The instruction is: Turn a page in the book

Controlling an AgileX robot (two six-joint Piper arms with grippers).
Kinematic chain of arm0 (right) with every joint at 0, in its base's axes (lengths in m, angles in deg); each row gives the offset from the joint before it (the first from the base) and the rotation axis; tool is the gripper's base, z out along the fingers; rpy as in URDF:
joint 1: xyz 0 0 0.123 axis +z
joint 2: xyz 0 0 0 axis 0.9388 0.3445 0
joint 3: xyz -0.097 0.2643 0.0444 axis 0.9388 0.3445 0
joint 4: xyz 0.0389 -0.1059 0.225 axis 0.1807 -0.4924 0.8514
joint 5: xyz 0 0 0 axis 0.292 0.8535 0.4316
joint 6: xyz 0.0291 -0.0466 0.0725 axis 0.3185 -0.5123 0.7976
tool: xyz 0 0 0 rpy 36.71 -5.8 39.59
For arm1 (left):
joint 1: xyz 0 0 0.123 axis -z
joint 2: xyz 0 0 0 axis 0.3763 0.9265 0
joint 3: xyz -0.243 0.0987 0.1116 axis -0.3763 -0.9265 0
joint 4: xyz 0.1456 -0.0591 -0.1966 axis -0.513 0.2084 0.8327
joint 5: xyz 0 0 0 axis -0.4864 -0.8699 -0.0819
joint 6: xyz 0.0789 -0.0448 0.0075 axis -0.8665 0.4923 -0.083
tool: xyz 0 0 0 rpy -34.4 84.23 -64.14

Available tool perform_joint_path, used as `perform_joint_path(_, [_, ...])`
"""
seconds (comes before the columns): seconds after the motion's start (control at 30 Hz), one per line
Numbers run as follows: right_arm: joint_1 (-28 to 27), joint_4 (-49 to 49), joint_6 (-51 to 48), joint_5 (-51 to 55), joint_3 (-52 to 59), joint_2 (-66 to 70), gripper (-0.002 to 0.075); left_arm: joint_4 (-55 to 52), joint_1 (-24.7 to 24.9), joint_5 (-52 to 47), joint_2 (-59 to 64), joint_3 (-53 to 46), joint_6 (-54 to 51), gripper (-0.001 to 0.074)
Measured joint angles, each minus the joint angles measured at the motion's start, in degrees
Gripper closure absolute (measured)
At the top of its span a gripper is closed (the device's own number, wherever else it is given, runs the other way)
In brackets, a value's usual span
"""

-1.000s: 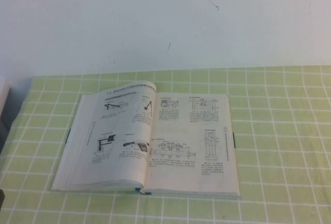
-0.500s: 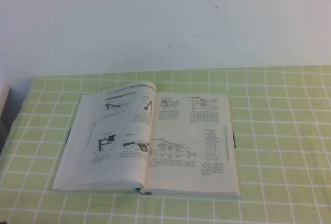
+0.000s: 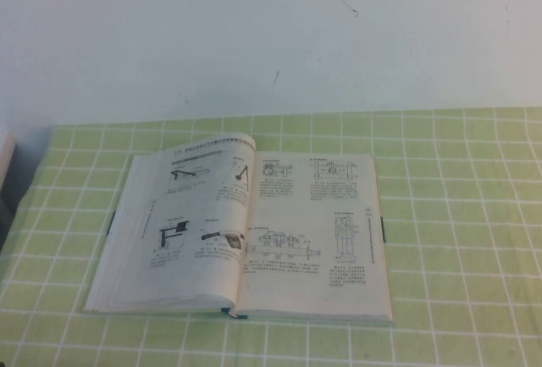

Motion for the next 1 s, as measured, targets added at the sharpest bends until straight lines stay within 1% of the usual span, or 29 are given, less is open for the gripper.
perform_joint_path(0.33, [0.00, 0.00, 0.00, 0.00, 0.00, 0.00, 0.0729, 0.00, 0.00, -0.13, 0.00, 0.00, -4.56, 0.0737])
perform_joint_path(0.87, [0.00, -0.32, 0.00, -0.14, 0.28, 0.00, 0.0729, -0.02, 0.00, -0.40, 0.00, 0.00, -4.56, 0.0737])
perform_joint_path(0.93, [-0.73, -1.66, 0.00, -1.96, 0.83, -0.37, 0.0729, -0.02, 0.00, -0.40, 0.00, 0.00, -4.56, 0.0737])
perform_joint_path(1.0, [-3.26, -2.59, 0.00, -4.77, 1.82, -1.44, 0.0729, -0.02, 0.00, -0.40, 0.00, 0.00, -4.56, 0.0737])
